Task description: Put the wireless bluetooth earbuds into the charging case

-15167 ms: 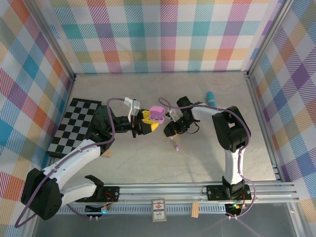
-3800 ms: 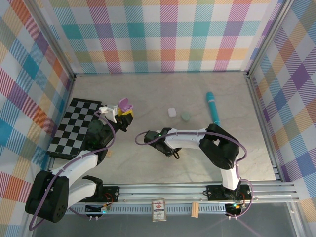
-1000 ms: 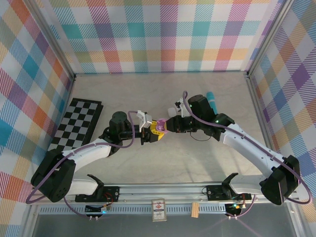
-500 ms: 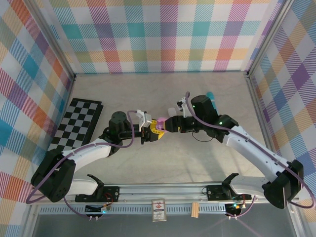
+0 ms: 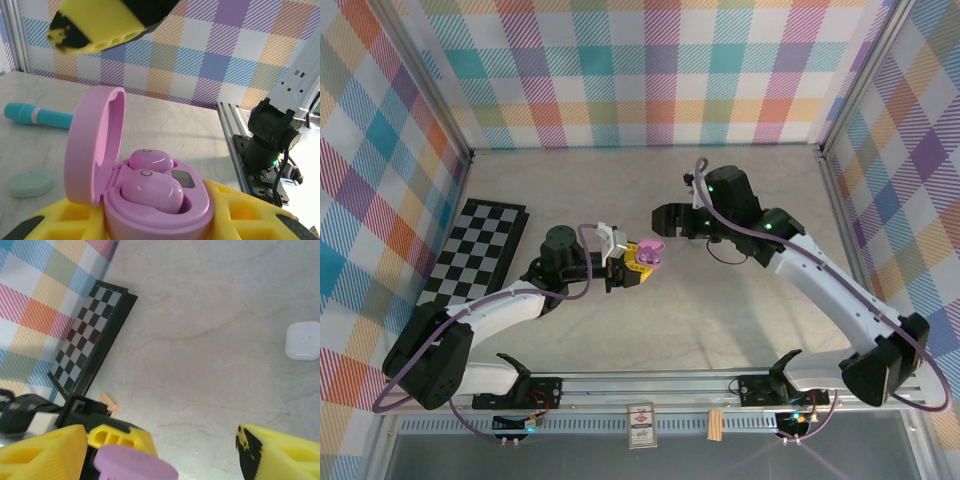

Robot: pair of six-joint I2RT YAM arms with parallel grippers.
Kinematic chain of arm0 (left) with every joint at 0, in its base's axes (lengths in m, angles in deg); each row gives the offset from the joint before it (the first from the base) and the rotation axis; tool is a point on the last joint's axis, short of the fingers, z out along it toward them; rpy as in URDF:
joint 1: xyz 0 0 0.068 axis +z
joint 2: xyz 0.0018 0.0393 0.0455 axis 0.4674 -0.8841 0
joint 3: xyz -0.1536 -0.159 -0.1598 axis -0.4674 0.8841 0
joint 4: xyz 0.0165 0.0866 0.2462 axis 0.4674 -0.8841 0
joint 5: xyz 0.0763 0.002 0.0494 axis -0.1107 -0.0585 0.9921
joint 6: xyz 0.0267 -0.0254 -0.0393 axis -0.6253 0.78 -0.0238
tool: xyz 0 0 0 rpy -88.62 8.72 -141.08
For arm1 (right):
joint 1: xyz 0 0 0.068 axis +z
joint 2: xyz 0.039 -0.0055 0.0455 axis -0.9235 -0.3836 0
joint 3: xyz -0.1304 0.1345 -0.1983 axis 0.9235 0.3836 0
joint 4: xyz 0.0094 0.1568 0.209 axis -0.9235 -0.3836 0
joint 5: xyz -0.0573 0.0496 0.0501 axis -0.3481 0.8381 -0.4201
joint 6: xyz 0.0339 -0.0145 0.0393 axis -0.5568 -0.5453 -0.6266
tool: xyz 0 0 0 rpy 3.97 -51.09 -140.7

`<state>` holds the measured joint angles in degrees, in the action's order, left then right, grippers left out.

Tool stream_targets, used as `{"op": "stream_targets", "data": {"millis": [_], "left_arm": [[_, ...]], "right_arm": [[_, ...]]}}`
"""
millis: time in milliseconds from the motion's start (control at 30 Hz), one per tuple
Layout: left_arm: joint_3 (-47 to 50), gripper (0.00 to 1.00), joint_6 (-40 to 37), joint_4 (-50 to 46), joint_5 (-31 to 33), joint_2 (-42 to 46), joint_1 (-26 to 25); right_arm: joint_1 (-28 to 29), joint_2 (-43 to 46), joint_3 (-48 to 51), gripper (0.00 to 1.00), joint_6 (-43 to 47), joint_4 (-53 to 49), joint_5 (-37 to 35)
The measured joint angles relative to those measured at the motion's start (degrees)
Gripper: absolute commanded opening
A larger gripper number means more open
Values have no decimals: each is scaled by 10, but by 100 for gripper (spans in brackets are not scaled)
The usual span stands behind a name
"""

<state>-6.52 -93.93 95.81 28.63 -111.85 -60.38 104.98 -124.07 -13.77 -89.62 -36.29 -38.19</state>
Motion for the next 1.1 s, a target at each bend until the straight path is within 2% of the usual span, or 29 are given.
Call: {"op": "stream_targets", "data": {"millis": [167, 333, 733, 967, 1100], "left_arm": [[0, 29, 2, 1, 1, 15, 0], [1, 29, 16, 27, 6, 16, 0], [3, 29, 41, 80, 16, 16, 0], [18, 29, 63, 138, 42, 16, 0], [21, 29, 75, 165, 55, 16, 0]], "right_arm": [[0, -28, -8, 79, 18, -25, 4], [0, -17, -4, 79, 32, -37, 16], [-2, 117, 89, 81, 2, -5, 40], [-29, 129, 182, 82, -123, 144, 163], [-31, 117, 221, 80, -205, 247, 225]]}}
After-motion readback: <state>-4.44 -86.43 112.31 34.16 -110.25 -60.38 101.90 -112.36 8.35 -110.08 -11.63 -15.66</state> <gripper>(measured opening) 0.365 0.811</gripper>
